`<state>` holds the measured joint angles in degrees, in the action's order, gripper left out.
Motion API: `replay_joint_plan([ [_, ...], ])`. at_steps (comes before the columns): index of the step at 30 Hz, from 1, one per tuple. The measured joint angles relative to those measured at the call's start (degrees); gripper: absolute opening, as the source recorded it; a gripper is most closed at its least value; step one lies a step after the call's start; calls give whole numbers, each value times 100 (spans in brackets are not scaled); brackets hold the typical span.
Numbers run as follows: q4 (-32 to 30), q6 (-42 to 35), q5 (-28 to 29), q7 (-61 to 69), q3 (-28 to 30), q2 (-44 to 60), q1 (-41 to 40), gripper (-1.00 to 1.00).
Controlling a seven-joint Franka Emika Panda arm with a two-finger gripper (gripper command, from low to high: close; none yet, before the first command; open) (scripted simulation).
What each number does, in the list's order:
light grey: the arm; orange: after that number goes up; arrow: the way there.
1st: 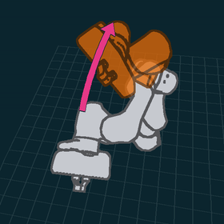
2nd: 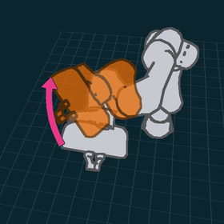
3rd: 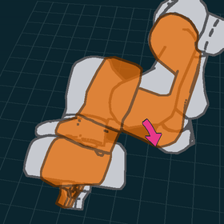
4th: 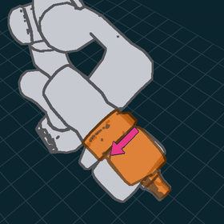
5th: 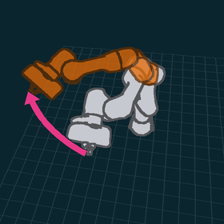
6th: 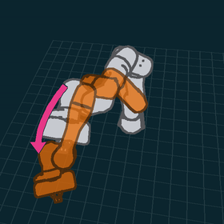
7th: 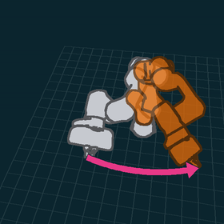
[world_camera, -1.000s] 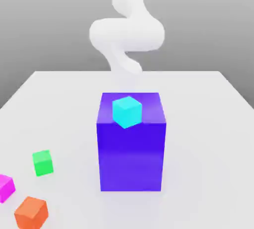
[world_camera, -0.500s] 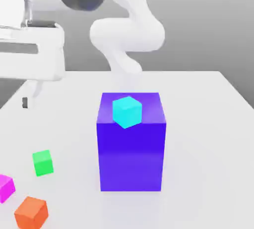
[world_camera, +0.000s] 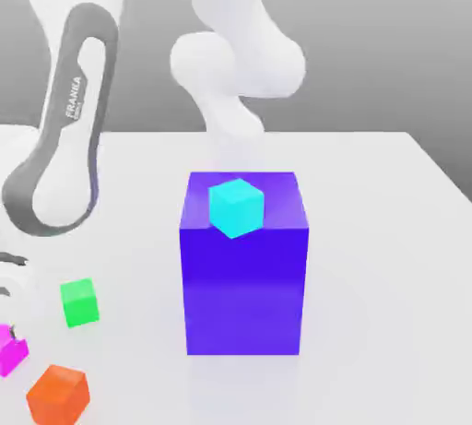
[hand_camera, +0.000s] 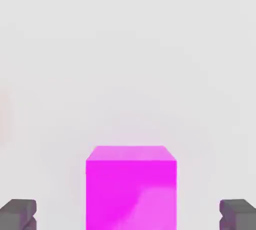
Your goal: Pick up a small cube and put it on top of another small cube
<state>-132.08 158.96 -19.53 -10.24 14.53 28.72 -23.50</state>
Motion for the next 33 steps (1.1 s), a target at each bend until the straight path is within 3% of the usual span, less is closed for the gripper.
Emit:
replay_joint_plan([
  [7,6,14,-13,11,-19,29,-18,-100],
  [12,-265,-585,524,-440,493,-856,382,-100],
  [20,-1674,-612,1951,-2679,1199,-2469,877,-100],
  [24,-2397,-615,2444,-3675,1083,-3241,683,-100],
  [27,-2628,-331,2243,-3754,1058,-3178,751,-100],
  [31,-2619,343,1300,-3114,856,-2422,769,-100],
  [32,-2607,510,1016,-2910,727,-2217,693,100],
  [33,-2607,510,1016,-2911,727,-2217,693,100],
])
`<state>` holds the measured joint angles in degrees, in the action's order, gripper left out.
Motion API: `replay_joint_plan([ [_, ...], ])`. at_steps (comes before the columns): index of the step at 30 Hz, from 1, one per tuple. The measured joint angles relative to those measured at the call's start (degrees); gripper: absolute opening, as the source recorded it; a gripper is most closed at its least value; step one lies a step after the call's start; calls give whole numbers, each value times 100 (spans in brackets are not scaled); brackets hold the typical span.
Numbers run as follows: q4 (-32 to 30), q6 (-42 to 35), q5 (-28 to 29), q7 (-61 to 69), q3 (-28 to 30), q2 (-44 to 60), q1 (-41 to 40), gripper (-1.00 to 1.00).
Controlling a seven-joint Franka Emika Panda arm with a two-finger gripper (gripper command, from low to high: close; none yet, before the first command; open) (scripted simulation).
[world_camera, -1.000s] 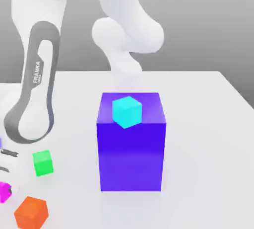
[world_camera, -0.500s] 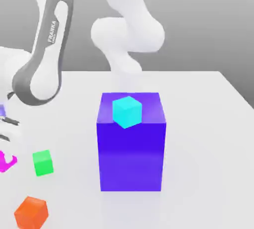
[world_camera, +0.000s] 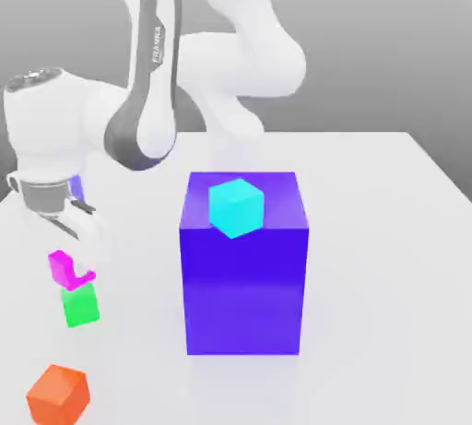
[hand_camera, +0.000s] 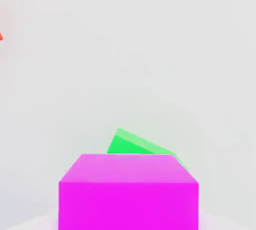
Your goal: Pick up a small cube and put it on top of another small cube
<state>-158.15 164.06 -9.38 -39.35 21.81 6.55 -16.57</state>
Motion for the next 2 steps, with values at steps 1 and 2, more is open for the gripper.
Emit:
replay_joint_plan([
  [1,0,0,0,0,0,0,0,100],
  [2,0,0,0,0,0,0,0,100],
])
